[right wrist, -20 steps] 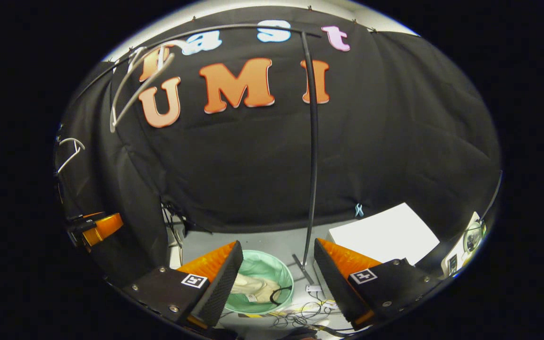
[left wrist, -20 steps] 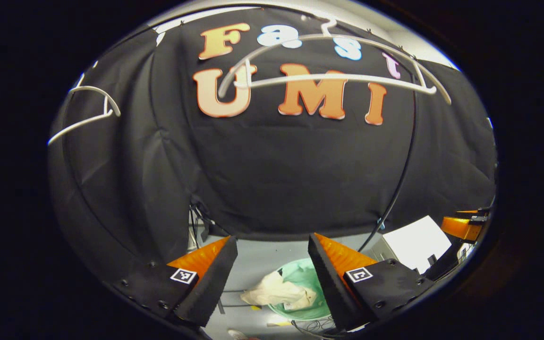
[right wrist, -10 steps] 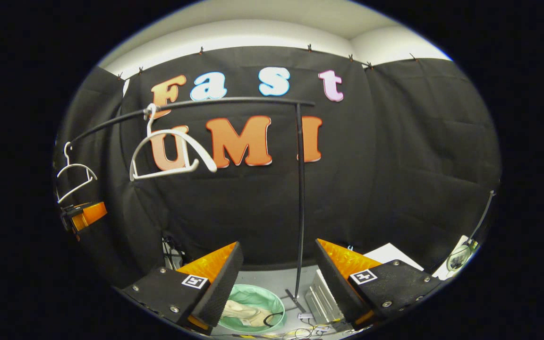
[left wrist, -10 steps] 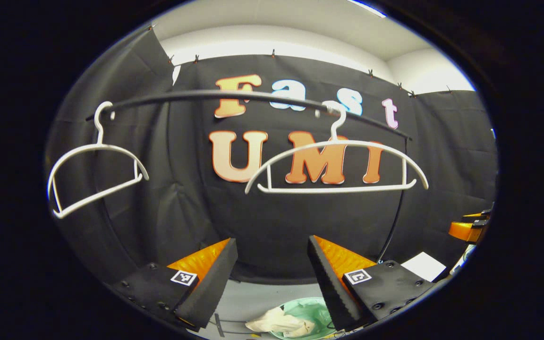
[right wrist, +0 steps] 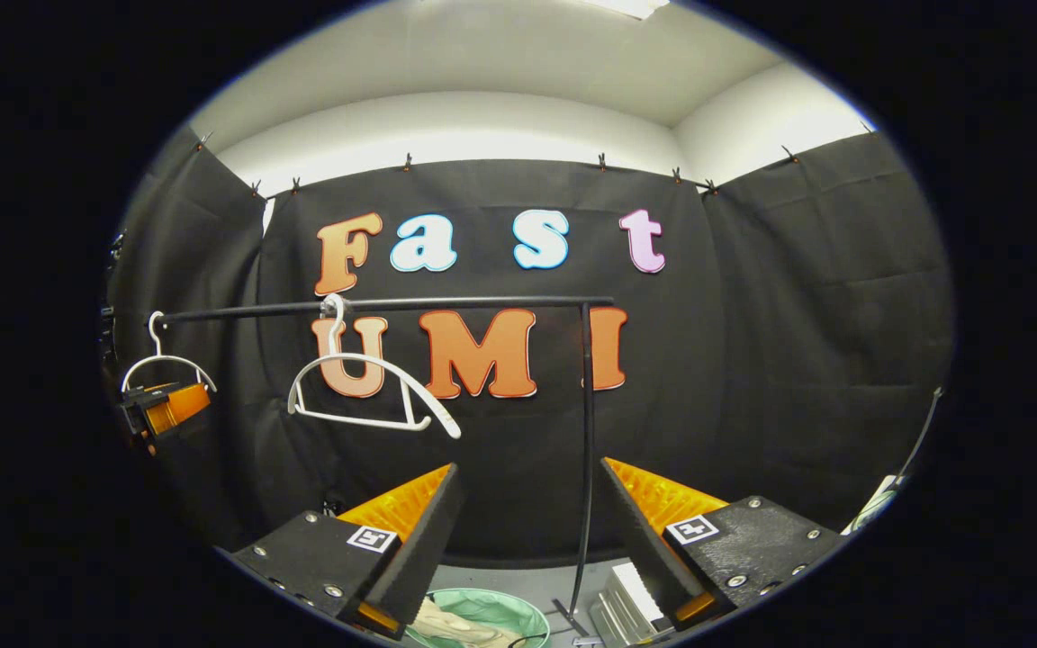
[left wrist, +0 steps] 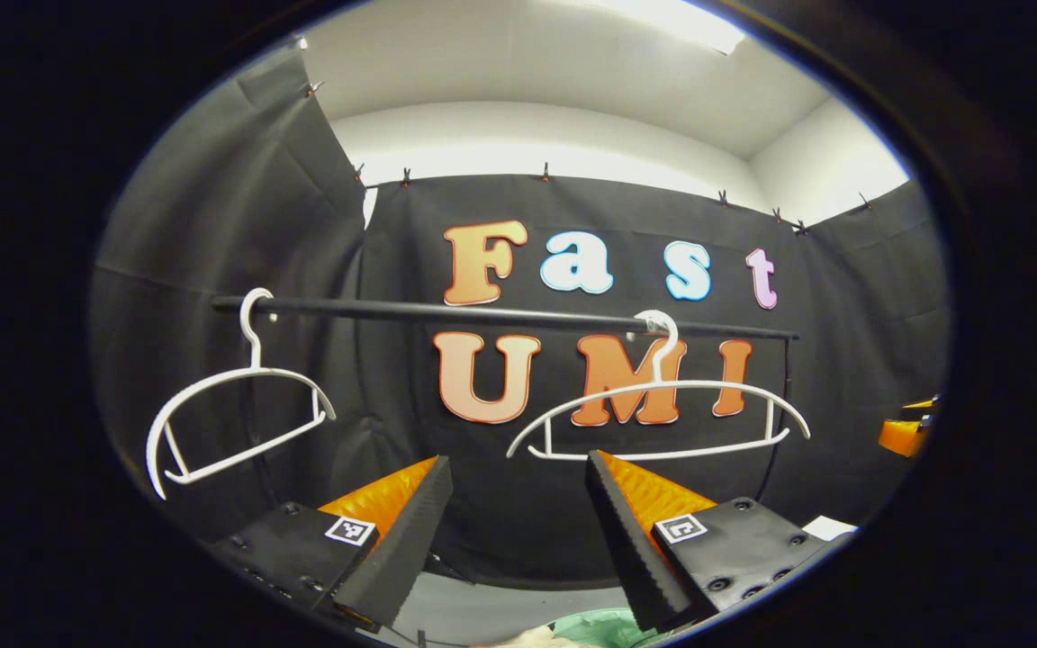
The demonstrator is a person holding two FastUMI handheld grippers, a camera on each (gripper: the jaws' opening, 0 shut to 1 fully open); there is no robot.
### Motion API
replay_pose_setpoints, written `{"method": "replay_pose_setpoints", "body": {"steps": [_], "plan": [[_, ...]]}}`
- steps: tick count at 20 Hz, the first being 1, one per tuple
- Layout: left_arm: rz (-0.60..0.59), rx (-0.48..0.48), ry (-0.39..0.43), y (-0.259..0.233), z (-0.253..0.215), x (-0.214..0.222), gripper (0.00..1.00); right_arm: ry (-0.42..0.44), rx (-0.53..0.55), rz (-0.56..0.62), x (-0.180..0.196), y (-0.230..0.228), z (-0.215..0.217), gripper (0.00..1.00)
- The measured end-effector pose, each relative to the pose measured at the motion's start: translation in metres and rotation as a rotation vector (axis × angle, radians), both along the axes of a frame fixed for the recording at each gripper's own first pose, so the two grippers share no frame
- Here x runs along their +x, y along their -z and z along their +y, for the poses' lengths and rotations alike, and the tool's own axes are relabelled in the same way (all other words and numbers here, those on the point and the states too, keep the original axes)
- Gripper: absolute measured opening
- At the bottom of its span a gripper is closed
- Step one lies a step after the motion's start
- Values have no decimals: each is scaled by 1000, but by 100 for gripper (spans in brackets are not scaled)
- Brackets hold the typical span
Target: Grasp the clothes on the hanger with both hands and then place them into the laundry hamper below.
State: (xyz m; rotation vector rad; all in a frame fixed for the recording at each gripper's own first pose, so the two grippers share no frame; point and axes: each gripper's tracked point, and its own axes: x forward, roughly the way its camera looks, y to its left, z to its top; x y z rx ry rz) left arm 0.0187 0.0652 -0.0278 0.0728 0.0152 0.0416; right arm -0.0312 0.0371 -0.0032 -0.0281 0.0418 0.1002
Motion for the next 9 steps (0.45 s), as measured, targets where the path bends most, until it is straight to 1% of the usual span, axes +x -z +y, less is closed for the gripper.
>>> {"method": "replay_pose_setpoints", "body": {"steps": [1, 2, 4, 5, 6, 9], "plan": [[-8, -5, -4, -2, 0, -1, 94, -1, -7, -7, -2, -2, 1, 97], [-14, -14, -6, -5, 1, -2, 97, -4, -3, -12, -4, -4, 3, 93], [-21, -29, -4, -6, 1, -1, 97, -14, 9, -13, -5, -2, 6, 93], [-19, -29, -3, -4, 1, -1, 97, -8, 8, -13, -4, -1, 3, 93], [-17, -26, -2, -4, 2, -2, 94, -2, 5, -11, -3, 1, 1, 93], [-15, -20, 3, -4, 1, -3, 94, 8, 15, -8, -2, 2, 0, 93]]}}
